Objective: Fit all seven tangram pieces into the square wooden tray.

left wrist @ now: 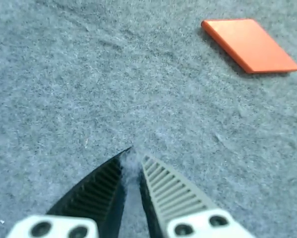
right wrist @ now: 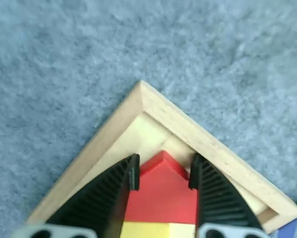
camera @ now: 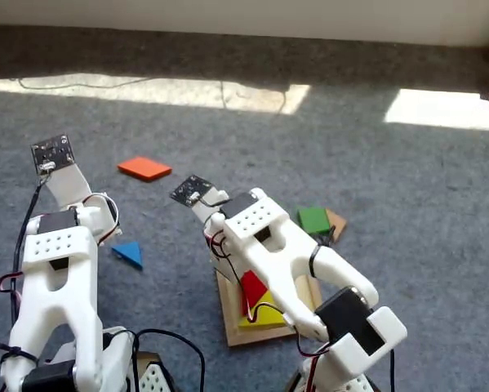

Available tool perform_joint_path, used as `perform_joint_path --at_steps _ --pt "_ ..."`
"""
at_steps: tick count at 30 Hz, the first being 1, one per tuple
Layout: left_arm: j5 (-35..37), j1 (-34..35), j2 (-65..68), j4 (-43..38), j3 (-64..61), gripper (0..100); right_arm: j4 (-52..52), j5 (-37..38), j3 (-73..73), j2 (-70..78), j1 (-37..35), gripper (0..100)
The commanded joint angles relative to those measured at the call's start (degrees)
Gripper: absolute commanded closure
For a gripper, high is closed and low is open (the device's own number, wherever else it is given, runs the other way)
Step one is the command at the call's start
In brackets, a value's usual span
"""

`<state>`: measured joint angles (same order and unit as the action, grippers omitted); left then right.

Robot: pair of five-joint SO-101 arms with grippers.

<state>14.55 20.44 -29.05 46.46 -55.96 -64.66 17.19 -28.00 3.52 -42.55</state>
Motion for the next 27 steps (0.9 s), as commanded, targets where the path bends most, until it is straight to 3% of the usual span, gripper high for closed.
perform_joint_path --at_steps 1,6,10,13,18,27 --pt "-0.4 0.5 -1.6 -0.7 0.2 99 2.5 -0.4 2.9 -0.2 -0.4 82.5" --pt "-0.4 0.5 -1.6 -0.7 0.2 99 5.3 -0.3 -1.9 0.1 1.3 82.7" --pt "-0.4 0.5 -1.6 -0.7 0.2 99 6.0 5.7 -4.4 0.0 1.8 92.3" --pt "-0.4 0.5 -1.6 -0.7 0.2 99 5.5 7.9 -4.5 0.0 2.4 98.4" --pt "-0.4 0.5 -1.6 -0.7 0.2 99 -0.4 8.1 -4.1 -1.1 3.7 98.6" --pt "-0.4 0.5 -1.6 -0.7 0.2 99 -2.9 8.3 -12.6 -22.9 3.7 98.8"
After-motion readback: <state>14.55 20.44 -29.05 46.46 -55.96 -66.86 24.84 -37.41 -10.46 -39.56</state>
